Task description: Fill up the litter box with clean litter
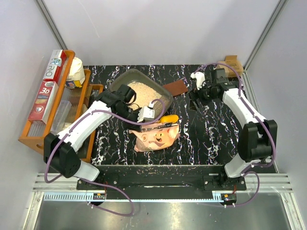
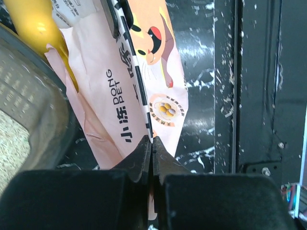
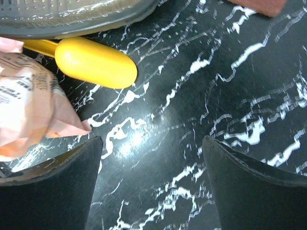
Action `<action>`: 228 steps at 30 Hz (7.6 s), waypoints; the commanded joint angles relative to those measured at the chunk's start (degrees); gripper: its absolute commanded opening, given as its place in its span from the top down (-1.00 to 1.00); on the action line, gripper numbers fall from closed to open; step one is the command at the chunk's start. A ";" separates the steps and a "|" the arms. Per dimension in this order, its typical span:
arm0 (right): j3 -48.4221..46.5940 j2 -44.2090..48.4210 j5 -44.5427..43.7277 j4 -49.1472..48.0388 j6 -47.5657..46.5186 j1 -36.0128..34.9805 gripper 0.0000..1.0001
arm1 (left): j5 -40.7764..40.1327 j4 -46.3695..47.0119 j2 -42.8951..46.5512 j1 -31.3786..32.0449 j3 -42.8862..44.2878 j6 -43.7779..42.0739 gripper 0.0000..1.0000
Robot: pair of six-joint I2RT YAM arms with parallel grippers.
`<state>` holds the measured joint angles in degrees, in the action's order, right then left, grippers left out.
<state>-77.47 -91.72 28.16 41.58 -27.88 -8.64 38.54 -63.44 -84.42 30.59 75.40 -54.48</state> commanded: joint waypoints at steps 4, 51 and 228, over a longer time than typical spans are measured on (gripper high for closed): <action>-0.49 -6.53 1.63 -10.90 -3.41 -7.43 -0.86 | -10.40 -9.33 8.39 -0.62 -4.81 -8.44 1.00; 9.97 -10.06 -27.90 -18.64 3.80 -9.12 -0.72 | -6.21 6.40 13.32 -2.81 -8.69 3.41 0.42; -38.37 -13.57 17.80 2.54 -20.38 -35.48 1.00 | 11.90 21.62 15.44 -21.36 -2.72 19.42 -0.40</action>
<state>-112.07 -109.78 45.45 46.70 -45.74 -44.10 47.75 -36.45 -65.80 8.40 68.10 -25.36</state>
